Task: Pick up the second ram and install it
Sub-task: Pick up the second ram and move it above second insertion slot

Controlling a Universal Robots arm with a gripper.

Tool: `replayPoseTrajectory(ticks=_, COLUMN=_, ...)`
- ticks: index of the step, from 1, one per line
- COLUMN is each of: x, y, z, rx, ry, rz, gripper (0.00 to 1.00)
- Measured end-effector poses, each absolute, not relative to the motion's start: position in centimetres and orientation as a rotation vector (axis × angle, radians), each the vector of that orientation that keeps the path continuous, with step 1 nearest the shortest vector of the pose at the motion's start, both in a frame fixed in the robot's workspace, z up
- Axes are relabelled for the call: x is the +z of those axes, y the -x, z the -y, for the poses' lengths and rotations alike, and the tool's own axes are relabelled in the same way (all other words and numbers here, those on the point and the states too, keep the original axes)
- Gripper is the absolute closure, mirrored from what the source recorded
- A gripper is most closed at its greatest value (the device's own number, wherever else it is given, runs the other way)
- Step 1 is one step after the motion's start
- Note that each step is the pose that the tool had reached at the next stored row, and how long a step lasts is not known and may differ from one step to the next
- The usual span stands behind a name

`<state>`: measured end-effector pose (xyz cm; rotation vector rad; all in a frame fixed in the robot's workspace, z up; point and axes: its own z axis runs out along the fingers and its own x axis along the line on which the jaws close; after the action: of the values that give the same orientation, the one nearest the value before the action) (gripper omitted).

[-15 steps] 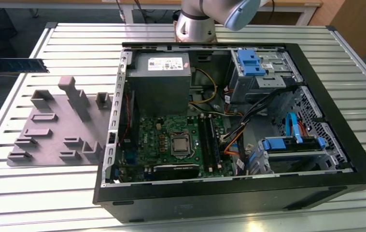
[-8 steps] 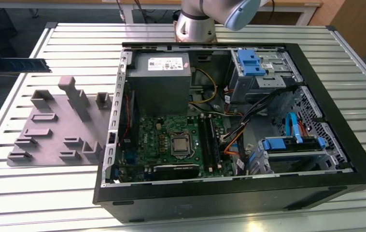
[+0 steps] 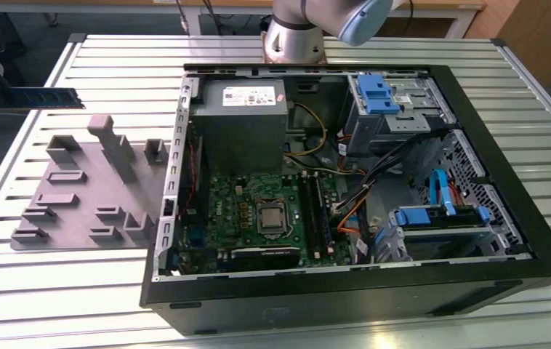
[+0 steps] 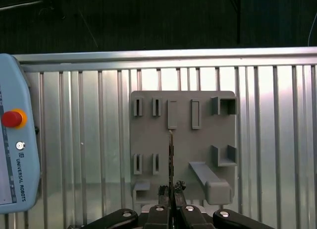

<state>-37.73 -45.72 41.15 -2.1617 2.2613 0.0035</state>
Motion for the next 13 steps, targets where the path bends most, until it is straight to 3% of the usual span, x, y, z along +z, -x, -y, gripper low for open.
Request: replayPoseTrajectory(ticks=13, x=41.16, y=37.26, z=45.73, rx=0.004, ry=2.162, rz=-2.261, gripper=0.86)
